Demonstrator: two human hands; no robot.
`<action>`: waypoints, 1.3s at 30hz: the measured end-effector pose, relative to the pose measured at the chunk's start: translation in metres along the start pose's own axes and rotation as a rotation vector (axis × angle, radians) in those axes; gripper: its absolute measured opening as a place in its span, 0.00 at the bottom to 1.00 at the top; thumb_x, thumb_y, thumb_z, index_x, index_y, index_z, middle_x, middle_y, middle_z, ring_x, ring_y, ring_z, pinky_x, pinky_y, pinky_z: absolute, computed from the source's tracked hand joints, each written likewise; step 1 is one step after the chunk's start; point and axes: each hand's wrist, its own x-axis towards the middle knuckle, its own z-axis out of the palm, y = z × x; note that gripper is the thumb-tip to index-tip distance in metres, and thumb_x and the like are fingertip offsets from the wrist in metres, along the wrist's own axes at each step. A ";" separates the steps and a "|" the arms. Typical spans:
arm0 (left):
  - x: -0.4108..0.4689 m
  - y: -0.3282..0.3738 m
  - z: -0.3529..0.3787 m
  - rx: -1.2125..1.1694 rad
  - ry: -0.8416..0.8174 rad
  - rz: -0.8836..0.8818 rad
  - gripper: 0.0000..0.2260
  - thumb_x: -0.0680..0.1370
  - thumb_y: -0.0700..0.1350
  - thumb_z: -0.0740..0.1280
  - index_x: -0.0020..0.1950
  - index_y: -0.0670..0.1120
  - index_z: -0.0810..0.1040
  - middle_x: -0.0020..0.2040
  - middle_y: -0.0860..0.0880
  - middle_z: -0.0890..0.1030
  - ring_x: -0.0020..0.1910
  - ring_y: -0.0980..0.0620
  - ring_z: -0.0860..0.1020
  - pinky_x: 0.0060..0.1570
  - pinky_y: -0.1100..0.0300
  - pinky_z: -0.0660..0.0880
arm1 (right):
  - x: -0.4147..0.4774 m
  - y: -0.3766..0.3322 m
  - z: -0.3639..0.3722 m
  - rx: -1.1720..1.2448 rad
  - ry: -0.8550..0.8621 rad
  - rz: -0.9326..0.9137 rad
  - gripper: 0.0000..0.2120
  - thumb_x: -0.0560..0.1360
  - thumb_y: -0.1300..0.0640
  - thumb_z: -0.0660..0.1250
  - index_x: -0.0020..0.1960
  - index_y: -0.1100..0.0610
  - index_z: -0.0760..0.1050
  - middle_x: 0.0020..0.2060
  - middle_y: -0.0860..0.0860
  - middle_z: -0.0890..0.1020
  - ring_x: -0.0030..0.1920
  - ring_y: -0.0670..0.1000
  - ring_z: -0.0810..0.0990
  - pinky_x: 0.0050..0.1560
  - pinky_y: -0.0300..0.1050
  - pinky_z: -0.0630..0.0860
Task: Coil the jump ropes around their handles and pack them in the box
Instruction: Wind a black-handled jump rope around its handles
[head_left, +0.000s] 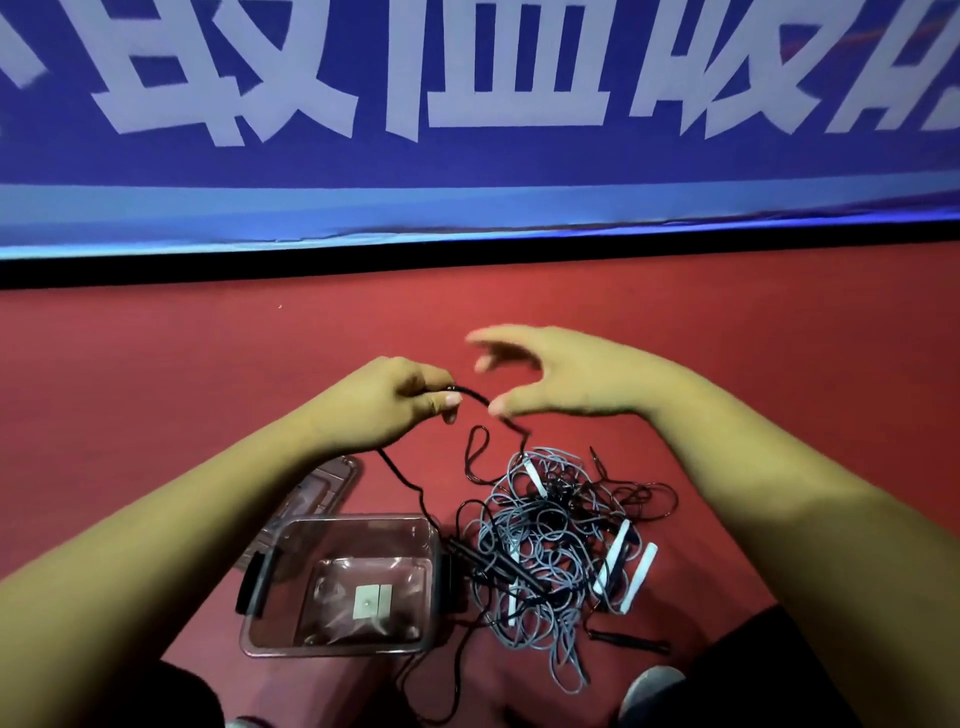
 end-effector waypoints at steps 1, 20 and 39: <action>0.000 0.000 0.002 0.031 -0.007 -0.001 0.11 0.82 0.47 0.64 0.43 0.45 0.80 0.24 0.59 0.71 0.25 0.61 0.68 0.29 0.68 0.63 | 0.001 -0.007 0.007 0.073 -0.048 -0.031 0.26 0.74 0.48 0.71 0.70 0.51 0.70 0.54 0.46 0.83 0.57 0.48 0.81 0.61 0.45 0.74; 0.008 -0.029 0.016 -0.455 0.026 -0.031 0.15 0.81 0.52 0.59 0.44 0.43 0.78 0.30 0.47 0.69 0.32 0.50 0.70 0.38 0.58 0.69 | 0.007 0.041 -0.016 -0.103 0.612 0.143 0.22 0.74 0.61 0.67 0.67 0.58 0.71 0.63 0.59 0.74 0.63 0.57 0.75 0.67 0.45 0.68; -0.011 -0.031 0.028 -0.489 -0.047 -0.108 0.10 0.83 0.41 0.59 0.49 0.37 0.77 0.35 0.41 0.78 0.41 0.46 0.80 0.51 0.55 0.76 | 0.013 0.018 -0.022 0.624 0.969 0.167 0.12 0.81 0.61 0.57 0.41 0.56 0.74 0.26 0.50 0.74 0.27 0.51 0.74 0.30 0.40 0.69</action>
